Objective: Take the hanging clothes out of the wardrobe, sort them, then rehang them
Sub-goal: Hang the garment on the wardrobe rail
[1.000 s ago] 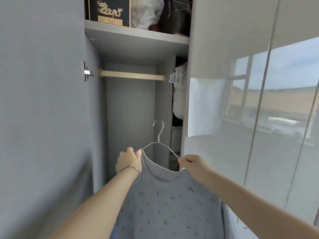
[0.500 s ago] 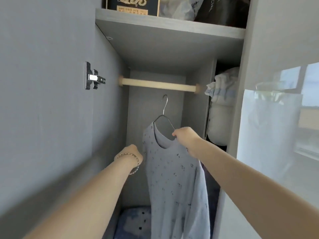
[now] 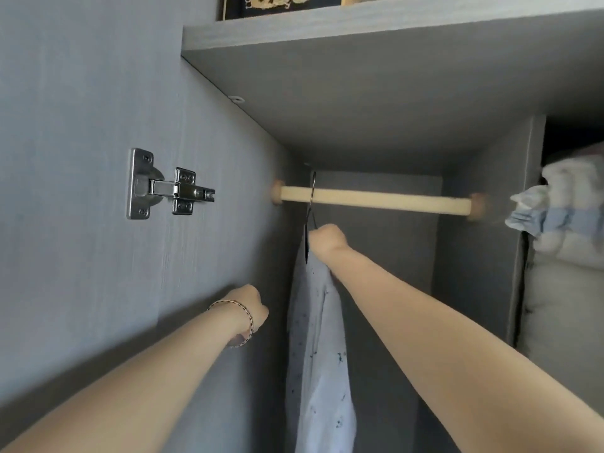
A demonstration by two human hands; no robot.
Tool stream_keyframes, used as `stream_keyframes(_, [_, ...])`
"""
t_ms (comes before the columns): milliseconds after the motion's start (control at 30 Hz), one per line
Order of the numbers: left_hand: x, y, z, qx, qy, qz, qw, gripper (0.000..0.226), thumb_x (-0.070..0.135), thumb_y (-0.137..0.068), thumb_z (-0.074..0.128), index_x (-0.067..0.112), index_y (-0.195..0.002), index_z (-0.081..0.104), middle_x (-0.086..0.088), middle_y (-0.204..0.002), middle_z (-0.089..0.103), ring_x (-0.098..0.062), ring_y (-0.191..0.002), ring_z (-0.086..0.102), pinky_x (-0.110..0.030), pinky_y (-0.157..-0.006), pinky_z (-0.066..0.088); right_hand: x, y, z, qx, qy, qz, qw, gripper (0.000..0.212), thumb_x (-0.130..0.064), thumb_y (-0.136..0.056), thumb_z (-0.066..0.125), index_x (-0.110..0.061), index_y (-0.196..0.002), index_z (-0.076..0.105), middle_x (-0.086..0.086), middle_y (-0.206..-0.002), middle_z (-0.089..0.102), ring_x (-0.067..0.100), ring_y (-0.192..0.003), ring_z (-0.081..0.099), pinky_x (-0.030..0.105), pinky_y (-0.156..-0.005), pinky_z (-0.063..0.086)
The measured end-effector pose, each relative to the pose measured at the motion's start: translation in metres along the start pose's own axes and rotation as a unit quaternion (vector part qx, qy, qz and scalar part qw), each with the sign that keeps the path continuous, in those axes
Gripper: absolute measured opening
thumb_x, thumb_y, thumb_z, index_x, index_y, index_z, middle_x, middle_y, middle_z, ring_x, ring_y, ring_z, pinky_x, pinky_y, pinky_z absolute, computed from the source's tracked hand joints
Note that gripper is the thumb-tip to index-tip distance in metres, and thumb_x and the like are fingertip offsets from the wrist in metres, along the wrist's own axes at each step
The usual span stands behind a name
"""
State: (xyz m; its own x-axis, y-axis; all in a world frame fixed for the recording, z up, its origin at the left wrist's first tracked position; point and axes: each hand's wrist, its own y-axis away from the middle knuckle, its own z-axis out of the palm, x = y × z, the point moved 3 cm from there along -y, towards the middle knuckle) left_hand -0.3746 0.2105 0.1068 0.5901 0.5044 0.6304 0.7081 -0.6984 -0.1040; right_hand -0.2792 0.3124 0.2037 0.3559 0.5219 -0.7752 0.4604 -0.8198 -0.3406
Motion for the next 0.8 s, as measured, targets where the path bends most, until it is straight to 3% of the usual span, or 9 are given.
stream_keyframes(67, [-0.004, -0.013, 0.001, 0.011, 0.037, -0.001, 0.999, 0.016, 0.008, -0.092, 0.04, 0.011, -0.084, 0.054, -0.014, -0.085, 0.065, -0.026, -0.07, 0.06, -0.021, -0.053, 0.044, -0.002, -0.008, 0.02, -0.004, -0.023, -0.017, 1.0, 0.029, -0.01, -0.097, 0.036, -0.007, -0.07, 0.044, 0.017, -0.099, 0.055, 0.023, -0.097, 0.051, 0.022, -0.074, 0.032])
stream_keyframes(133, [-0.008, -0.016, 0.003, -0.001, 0.057, -0.016, 0.998, 0.019, 0.006, -0.092, 0.039, 0.011, -0.077, 0.05, -0.015, -0.081, 0.059, -0.027, -0.067, 0.056, -0.02, -0.049, 0.04, -0.003, -0.011, 0.037, 0.001, -0.044, -0.024, 0.999, 0.025, -0.009, -0.097, 0.036, 0.003, -0.104, 0.057, 0.021, -0.122, 0.057, 0.031, -0.115, 0.054, 0.028, -0.084, 0.041])
stream_keyframes(233, [-0.01, -0.021, 0.004, 0.022, 0.041, -0.021, 0.999, 0.024, 0.006, -0.091, 0.041, 0.007, -0.068, 0.051, -0.016, -0.079, 0.06, -0.034, -0.077, 0.066, -0.028, -0.057, 0.046, -0.001, -0.012, 0.058, -0.02, -0.057, -0.012, 0.998, 0.035, -0.011, -0.098, 0.037, 0.006, -0.127, 0.048, 0.02, -0.132, 0.052, 0.032, -0.125, 0.048, 0.031, -0.098, 0.041])
stream_keyframes(400, [-0.015, -0.015, 0.0, 0.039, -0.043, -0.017, 0.998, 0.031, 0.008, -0.092, 0.044, 0.011, -0.061, 0.047, -0.003, -0.061, 0.051, -0.021, -0.059, 0.051, -0.025, -0.052, 0.042, -0.001, -0.01, 0.073, -0.031, -0.064, -0.02, 0.997, 0.03, -0.01, -0.097, 0.039, 0.007, -0.115, 0.055, 0.023, -0.126, 0.057, 0.033, -0.121, 0.051, 0.031, -0.094, 0.042])
stream_keyframes(467, [-0.019, -0.012, 0.0, 0.03, -0.035, -0.017, 0.999, 0.025, 0.007, -0.091, 0.042, 0.008, -0.068, 0.054, -0.009, -0.067, 0.059, -0.028, -0.066, 0.061, -0.03, -0.057, 0.052, 0.0, -0.012, 0.071, -0.048, -0.062, -0.021, 0.997, 0.026, -0.017, -0.098, 0.041, 0.0, -0.084, 0.055, 0.021, -0.097, 0.062, 0.029, -0.105, 0.057, 0.03, -0.084, 0.043])
stream_keyframes(533, [-0.022, -0.004, -0.002, 0.029, -0.009, -0.021, 0.999, 0.022, 0.004, -0.089, 0.038, 0.004, -0.082, 0.06, -0.017, -0.082, 0.068, -0.033, -0.074, 0.069, -0.033, -0.056, 0.055, 0.005, -0.01, 0.067, -0.06, -0.053, -0.026, 0.996, 0.038, -0.027, -0.099, 0.04, -0.006, -0.067, 0.042, 0.013, -0.074, 0.051, 0.024, -0.085, 0.05, 0.03, -0.077, 0.042])
stream_keyframes(600, [-0.025, 0.005, -0.002, 0.033, 0.006, -0.019, 0.999, 0.022, 0.002, -0.089, 0.037, 0.004, -0.085, 0.059, -0.019, -0.09, 0.068, -0.032, -0.078, 0.07, -0.026, -0.05, 0.051, 0.013, 0.0, 0.058, -0.081, -0.068, -0.015, 0.994, 0.036, -0.034, -0.1, 0.036, -0.006, -0.08, 0.048, 0.011, -0.077, 0.052, 0.024, -0.07, 0.051, 0.032, -0.07, 0.049])
stream_keyframes(700, [-0.031, 0.023, -0.007, 0.024, 0.008, -0.022, 0.999, 0.021, -0.001, -0.087, 0.038, 0.006, -0.071, 0.05, -0.012, -0.075, 0.059, -0.026, -0.064, 0.063, -0.017, -0.04, 0.041, 0.025, 0.027, 0.041, -0.117, -0.067, 0.002, 0.991, 0.03, -0.027, -0.102, 0.033, -0.006, -0.087, 0.05, 0.006, -0.068, 0.05, 0.014, -0.053, 0.047, 0.02, -0.046, 0.042])
stream_keyframes(800, [-0.036, 0.042, -0.014, 0.031, -0.051, -0.009, 0.998, 0.021, -0.002, -0.085, 0.038, 0.004, -0.075, 0.056, -0.014, -0.078, 0.062, -0.033, -0.085, 0.067, -0.024, -0.057, 0.047, 0.039, 0.058, 0.028, -0.13, 0.019, 0.011, 0.991, 0.023, -0.017, -0.099, 0.038, -0.003, -0.099, 0.056, 0.012, -0.08, 0.057, 0.014, -0.054, 0.048, 0.019, -0.046, 0.041])
